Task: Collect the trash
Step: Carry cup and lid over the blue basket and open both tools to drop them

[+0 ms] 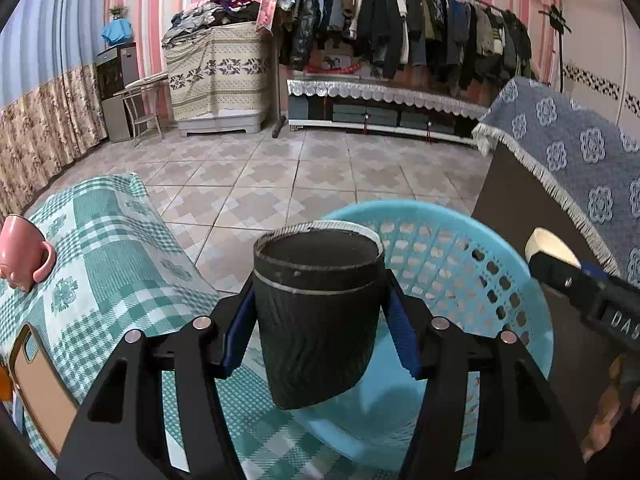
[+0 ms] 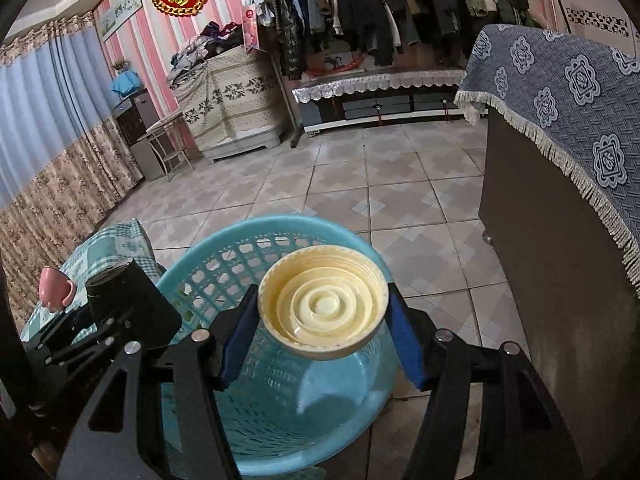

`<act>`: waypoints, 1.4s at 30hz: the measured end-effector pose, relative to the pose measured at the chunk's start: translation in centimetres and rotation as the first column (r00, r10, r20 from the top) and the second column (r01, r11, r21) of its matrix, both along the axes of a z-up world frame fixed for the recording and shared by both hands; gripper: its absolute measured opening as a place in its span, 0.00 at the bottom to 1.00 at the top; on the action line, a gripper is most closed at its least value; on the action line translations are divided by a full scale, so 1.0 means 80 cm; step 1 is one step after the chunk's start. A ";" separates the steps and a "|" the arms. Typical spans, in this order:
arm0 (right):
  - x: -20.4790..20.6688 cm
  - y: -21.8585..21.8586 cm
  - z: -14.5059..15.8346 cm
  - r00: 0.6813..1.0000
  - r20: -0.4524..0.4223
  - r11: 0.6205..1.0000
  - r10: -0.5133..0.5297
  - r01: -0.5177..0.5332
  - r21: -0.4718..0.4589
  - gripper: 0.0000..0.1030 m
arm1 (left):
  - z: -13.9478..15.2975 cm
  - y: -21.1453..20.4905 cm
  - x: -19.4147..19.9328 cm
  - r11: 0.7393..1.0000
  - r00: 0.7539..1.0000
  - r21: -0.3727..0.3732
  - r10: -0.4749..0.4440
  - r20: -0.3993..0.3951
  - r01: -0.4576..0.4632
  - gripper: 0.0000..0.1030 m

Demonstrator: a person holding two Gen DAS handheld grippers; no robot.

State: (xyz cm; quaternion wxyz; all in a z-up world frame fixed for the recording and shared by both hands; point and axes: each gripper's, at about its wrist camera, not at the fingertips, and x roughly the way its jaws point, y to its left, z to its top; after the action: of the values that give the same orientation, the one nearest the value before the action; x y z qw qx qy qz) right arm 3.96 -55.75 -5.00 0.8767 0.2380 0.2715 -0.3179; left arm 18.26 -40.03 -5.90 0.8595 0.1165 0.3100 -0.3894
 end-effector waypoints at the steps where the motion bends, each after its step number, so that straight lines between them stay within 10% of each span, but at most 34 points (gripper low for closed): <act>1: 0.000 0.002 0.001 1.000 0.000 1.000 0.002 -0.002 -0.003 0.60 | 0.002 -0.004 0.002 1.000 1.000 -0.008 -0.003 -0.008 0.003 0.57; 12: -0.002 0.002 0.004 1.000 0.002 1.000 -0.009 0.009 -0.007 0.60 | 0.007 -0.019 -0.010 1.000 0.999 -0.004 -0.031 0.031 0.031 0.57; 21: 0.019 0.015 0.000 0.999 -0.019 0.999 0.045 -0.046 -0.011 0.60 | 0.025 0.035 0.008 0.990 0.984 -0.027 0.140 0.111 -0.138 0.88; 29: 0.044 0.033 -0.007 0.994 -0.034 0.994 0.107 -0.107 -0.019 0.60 | 0.043 0.096 0.013 0.964 0.955 -0.052 0.266 0.131 -0.262 0.95; 36: 0.044 0.043 0.001 0.995 -0.020 0.993 0.102 -0.103 -0.053 0.84 | 0.054 0.139 0.003 0.946 0.935 -0.070 0.323 0.147 -0.316 0.95; 42: 0.040 0.060 0.015 0.994 -0.011 0.988 0.111 -0.111 -0.103 0.85 | 0.070 0.173 -0.018 0.932 0.914 -0.102 0.362 0.181 -0.349 0.95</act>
State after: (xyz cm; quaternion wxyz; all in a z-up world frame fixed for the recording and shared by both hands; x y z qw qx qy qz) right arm 7.18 -50.92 -3.80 0.9035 0.1758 0.2697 -0.2828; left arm 16.82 -26.20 -0.31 0.9458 0.0672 0.2260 -0.2235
